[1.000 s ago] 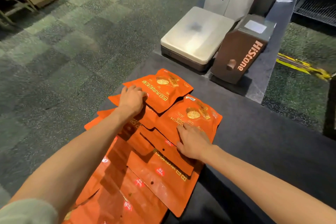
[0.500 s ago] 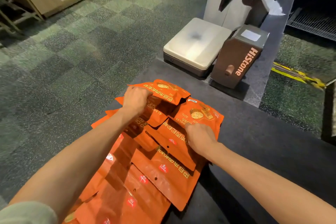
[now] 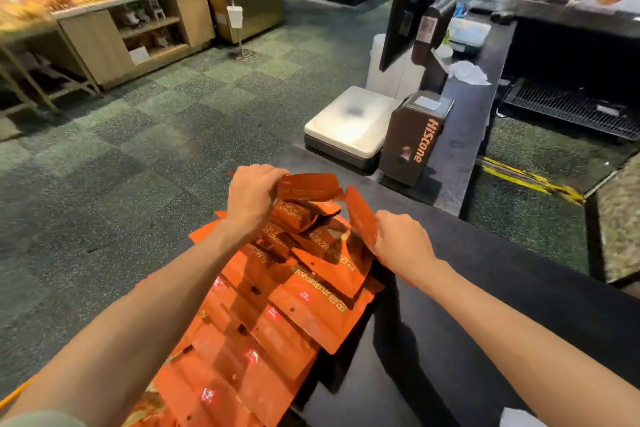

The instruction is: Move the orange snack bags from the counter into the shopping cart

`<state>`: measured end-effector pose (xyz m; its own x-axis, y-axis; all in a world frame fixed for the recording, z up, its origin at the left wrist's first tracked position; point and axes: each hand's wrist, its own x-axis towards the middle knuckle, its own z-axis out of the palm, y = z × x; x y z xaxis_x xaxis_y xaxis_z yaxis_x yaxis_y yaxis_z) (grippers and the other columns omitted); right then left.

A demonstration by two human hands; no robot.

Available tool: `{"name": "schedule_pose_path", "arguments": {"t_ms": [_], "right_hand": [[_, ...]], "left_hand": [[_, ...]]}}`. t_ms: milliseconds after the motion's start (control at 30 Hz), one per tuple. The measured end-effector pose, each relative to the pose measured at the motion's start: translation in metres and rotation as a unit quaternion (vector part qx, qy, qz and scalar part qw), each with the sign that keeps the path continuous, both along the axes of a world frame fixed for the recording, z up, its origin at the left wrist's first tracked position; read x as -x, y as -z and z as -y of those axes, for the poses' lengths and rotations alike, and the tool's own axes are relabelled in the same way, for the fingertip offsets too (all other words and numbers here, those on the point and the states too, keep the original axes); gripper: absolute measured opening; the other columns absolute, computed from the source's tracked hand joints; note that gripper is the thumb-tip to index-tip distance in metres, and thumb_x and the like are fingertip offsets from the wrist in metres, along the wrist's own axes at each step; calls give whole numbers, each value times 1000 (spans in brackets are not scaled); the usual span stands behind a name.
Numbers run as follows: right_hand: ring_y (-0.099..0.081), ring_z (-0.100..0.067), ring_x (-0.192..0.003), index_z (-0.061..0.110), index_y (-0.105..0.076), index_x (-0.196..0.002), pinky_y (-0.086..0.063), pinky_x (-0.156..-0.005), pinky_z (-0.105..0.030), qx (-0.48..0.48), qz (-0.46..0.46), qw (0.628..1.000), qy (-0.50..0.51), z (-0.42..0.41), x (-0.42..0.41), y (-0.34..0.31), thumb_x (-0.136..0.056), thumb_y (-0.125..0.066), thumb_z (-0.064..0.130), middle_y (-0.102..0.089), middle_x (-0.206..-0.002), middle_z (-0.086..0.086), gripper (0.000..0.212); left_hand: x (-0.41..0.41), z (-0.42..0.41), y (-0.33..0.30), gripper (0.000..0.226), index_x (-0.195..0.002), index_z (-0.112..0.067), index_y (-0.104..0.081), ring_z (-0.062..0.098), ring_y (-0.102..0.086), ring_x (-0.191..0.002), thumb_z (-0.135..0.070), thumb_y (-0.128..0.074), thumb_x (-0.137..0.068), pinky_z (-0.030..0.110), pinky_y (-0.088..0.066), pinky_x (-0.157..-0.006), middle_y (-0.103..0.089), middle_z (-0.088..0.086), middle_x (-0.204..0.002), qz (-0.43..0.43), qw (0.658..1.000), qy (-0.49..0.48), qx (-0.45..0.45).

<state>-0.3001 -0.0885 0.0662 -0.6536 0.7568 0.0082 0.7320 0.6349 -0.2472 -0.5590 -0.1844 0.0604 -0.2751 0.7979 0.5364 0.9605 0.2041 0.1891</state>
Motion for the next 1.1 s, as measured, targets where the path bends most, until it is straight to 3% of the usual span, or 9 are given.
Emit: {"name": "schedule_pose_path", "arguments": {"t_ms": [233, 300, 433, 567, 733, 900, 1100], "right_hand": [[-55, -39, -73, 18, -39, -63, -31, -56, -36, 12, -124, 992, 8, 37, -31, -36, -89, -41, 13, -57, -74, -14, 27], [-55, -40, -73, 15, -44, -64, -34, -56, -38, 9, -152, 988, 0, 47, -39, -42, -88, -41, 13, -58, -74, -15, 25], [-53, -37, -66, 10, -49, -64, -41, -55, -46, -2, -186, 982, -38, 75, -57, -58, -85, -41, 11, -56, -65, -13, 23], [-50, -34, -62, 1, -51, -66, -38, -55, -44, -16, -216, 974, -66, 113, -87, -77, -86, -42, 7, -55, -63, -15, 22], [-56, -32, -66, -3, -60, -75, -47, -61, -45, 3, -240, 967, -88, 154, -117, -86, -87, -43, 5, -63, -68, -15, 23], [-56, -35, -69, -4, -61, -73, -45, -68, -46, 21, -233, 963, -132, 200, -135, -82, -86, -44, 3, -63, -70, -19, 22], [-40, -24, -55, 9, -46, -56, -30, -58, -38, 36, -226, 954, -195, 254, -125, -83, -85, -47, -2, -42, -52, -2, 31]], "left_hand": [[-49, 69, -55, 52, -103, -15, -70, 28, -68, -87, -29, -41, -62, 36, -51, -75, -72, 5, -96, 35, 993, -38, -106], [-61, 94, -64, 45, -103, -18, -70, 26, -68, -88, -24, -45, -66, 34, -52, -74, -72, 3, -97, 46, 989, -62, -124], [-86, 141, -74, 26, -103, -23, -71, 19, -68, -87, -21, -71, -77, 32, -53, -70, -73, -1, -96, 45, 982, -98, -152], [-126, 190, -88, 24, -101, -18, -73, 19, -69, -84, -19, -63, -79, 30, -53, -67, -74, 2, -94, 40, 971, -129, -199], [-171, 248, -98, 27, -97, -17, -75, 25, -71, -80, -12, -58, -77, 35, -56, -67, -75, 5, -90, 41, 964, -169, -200], [-203, 311, -99, 26, -97, -16, -75, 26, -71, -82, -16, -55, -81, 35, -56, -69, -75, 5, -90, 38, 959, -213, -183], [-215, 384, -97, 22, -98, -16, -74, 27, -70, -83, -16, -57, -85, 35, -55, -70, -75, 4, -94, 13, 949, -271, -161]]}}
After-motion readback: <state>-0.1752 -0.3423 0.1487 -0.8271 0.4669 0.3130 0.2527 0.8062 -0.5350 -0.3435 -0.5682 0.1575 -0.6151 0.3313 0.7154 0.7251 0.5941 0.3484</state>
